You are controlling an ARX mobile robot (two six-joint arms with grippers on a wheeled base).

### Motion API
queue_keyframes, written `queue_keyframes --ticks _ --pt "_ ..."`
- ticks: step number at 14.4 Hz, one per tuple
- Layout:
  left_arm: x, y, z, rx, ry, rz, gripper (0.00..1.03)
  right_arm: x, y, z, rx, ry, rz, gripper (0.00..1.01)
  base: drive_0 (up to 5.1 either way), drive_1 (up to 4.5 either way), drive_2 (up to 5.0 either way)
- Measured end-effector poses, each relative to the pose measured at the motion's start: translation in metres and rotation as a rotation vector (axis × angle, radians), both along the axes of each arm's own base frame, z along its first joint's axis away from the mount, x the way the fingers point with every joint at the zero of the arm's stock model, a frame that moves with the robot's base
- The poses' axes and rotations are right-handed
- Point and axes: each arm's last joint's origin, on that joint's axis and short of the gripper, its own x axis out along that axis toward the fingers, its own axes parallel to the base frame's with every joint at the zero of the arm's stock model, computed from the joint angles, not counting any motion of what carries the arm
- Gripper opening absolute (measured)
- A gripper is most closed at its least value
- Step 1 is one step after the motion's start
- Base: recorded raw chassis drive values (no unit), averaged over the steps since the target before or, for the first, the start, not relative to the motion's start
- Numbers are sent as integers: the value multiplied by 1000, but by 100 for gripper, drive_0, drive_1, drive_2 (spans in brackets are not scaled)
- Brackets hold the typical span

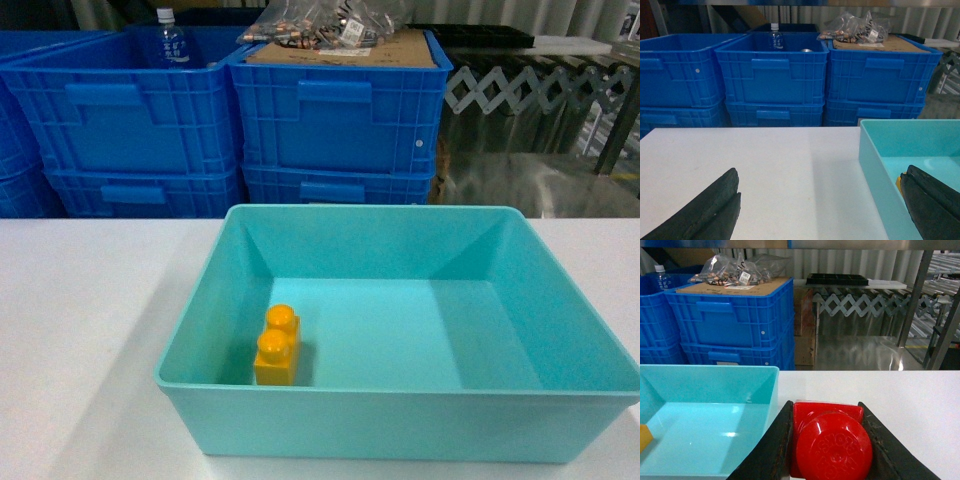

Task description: Pick red block from blue box to shelf

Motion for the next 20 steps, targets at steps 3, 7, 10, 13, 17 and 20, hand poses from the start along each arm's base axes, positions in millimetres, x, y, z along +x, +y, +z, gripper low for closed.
queue_keyframes --ticks 3,7,10,13,17,20 --pt "0 0 0 0 0 0 98 -6 0 0 -3 4 0 28 0 0 0" --pt "0 0 0 0 0 0 98 -13 0 1 -5 0 0 28 0 0 0" --pt "0 0 0 0 0 0 98 -17 0 0 -6 2 0 28 0 0 0" --pt "0 0 0 0 0 0 98 -28 0 -6 -8 55 2 28 0 0 0" --pt "0 0 0 0 0 0 98 -30 0 -3 -11 10 2 28 0 0 0" --pt "0 0 0 0 0 0 98 -30 0 -3 -11 10 2 28 0 0 0"
